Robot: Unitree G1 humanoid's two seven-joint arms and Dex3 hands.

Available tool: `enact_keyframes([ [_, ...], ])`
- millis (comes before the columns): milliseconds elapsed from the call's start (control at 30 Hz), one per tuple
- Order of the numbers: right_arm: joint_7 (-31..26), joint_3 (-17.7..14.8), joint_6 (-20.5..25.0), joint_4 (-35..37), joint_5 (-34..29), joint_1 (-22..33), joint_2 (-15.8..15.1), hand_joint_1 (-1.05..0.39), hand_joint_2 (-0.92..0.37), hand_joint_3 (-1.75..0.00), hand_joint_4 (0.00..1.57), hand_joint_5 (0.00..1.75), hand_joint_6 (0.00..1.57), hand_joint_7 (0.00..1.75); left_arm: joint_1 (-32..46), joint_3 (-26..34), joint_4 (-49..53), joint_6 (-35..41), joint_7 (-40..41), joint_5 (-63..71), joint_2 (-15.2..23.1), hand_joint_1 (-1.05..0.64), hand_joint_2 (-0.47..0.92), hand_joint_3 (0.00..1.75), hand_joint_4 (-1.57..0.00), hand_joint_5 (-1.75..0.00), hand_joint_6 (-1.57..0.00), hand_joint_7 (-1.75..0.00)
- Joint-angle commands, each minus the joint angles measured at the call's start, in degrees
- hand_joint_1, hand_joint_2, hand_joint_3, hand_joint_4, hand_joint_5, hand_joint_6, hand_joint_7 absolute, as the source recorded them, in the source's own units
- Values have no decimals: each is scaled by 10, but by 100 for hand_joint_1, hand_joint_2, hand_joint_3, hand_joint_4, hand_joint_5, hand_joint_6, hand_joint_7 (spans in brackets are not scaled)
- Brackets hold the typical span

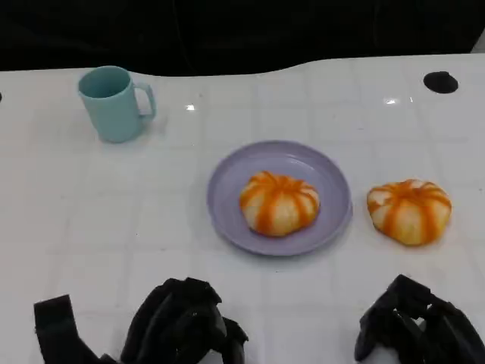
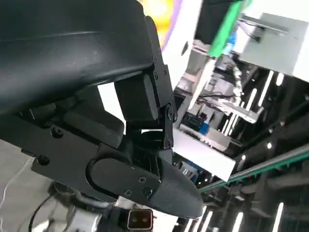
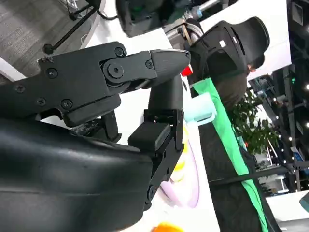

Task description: Grasp the bread from the table and place it into the plate.

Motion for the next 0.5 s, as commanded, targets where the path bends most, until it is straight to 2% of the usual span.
enact_keyframes([
  [33, 5, -6, 0, 4, 8, -1, -6, -61, -92, -18, 71, 156, 72, 115, 5, 13, -4, 13, -15, -4, -1, -105, 74, 0, -157, -86, -157, -61],
  [500, 5, -8, -8, 23, 4, -11, -7, -61, -92, -17, 72, 155, 74, 114, -2, 45, 3, 1, -24, 2, -21, -105, 77, 1, -157, -87, -157, -57],
])
